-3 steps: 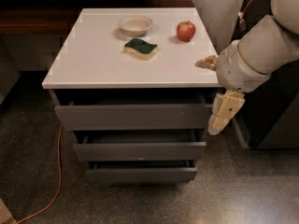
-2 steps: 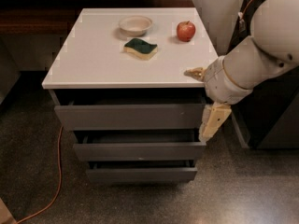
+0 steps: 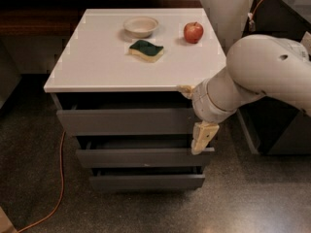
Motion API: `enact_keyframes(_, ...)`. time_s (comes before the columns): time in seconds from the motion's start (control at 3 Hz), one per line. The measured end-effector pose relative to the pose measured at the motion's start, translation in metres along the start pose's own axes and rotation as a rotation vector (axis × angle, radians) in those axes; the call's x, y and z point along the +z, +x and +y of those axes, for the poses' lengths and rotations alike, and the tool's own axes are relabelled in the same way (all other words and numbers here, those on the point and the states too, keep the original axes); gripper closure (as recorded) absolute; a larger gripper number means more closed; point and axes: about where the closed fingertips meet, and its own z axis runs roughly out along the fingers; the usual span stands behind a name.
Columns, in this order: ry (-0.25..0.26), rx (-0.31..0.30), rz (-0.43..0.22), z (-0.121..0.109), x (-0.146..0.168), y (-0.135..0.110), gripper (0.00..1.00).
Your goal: Open top drawer
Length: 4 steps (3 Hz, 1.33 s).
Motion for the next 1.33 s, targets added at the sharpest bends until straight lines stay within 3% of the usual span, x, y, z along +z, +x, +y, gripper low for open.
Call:
enact_keyframes(0.33, -0.016, -0.049, 0.053, 0.0, 0.033, -0.003, 0.0)
enact_keyframes(0.67, -0.017, -0.049, 0.052, 0.0, 0.033, -0.003, 0.0)
enact_keyframes(1.33, -0.034, -0.083, -0.011, -0.01, 0.085, -0.01, 0.0)
